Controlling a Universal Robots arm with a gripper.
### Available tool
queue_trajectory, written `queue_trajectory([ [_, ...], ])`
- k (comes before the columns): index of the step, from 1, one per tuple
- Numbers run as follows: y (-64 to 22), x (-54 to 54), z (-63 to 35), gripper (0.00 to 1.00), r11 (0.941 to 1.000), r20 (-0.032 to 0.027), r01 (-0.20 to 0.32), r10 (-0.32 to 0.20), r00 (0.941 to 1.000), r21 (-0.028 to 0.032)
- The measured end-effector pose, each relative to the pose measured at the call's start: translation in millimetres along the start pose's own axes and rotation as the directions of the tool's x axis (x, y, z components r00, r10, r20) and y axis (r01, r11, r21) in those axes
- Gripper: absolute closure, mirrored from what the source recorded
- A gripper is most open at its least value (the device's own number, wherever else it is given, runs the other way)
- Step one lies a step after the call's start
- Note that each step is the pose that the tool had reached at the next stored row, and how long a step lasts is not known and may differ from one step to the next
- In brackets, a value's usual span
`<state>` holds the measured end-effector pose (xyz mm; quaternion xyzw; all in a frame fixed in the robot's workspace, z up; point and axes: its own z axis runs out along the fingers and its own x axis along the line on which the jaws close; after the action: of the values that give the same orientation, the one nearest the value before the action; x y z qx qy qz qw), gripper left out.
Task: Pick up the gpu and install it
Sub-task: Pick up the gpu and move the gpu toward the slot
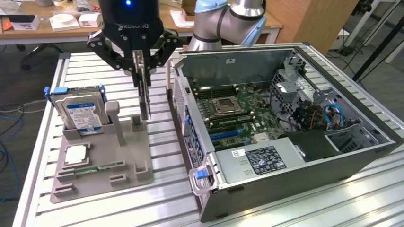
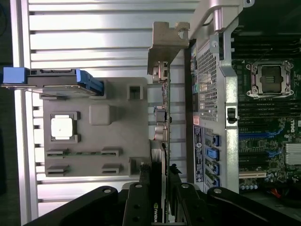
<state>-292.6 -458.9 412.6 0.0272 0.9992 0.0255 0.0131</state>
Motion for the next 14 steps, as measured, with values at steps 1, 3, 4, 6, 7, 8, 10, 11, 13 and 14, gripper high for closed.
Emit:
queue_trajectory([
  [1,0.0,-1.1,0.0,0.74,1.0,0.0,0.0,0.0,1.0,0.0],
  [3,0.1,-3.0,0.1,0.74,1.0,0.0,0.001,-0.001,1.0,-0.0001],
  [4,0.2,-3.8,0.1,0.74,1.0,0.0,0.001,-0.001,1.0,0.0],
  [6,0.3,-5.4,0.1,0.74,1.0,0.0,0.001,-0.001,1.0,0.0],
  [7,0.3,-5.9,0.2,0.74,1.0,0.0,0.001,-0.001,1.0,-0.0001],
  [8,0.3,-6.5,0.3,0.74,1.0,0.0,0.001,-0.001,1.0,-0.0001],
  [10,0.4,-7.7,0.3,0.74,1.0,0.0,0.002,-0.002,1.0,-0.0001],
  [11,0.4,-8.3,0.3,0.74,1.0,0.0,0.002,-0.002,1.0,-0.0001],
  [13,0.5,-9.6,0.4,0.74,1.0,0.0,0.002,-0.002,1.0,-0.0001],
  [14,0.5,-10.1,0.4,0.74,1.0,0.0,0.002,-0.002,1.0,-0.0002],
])
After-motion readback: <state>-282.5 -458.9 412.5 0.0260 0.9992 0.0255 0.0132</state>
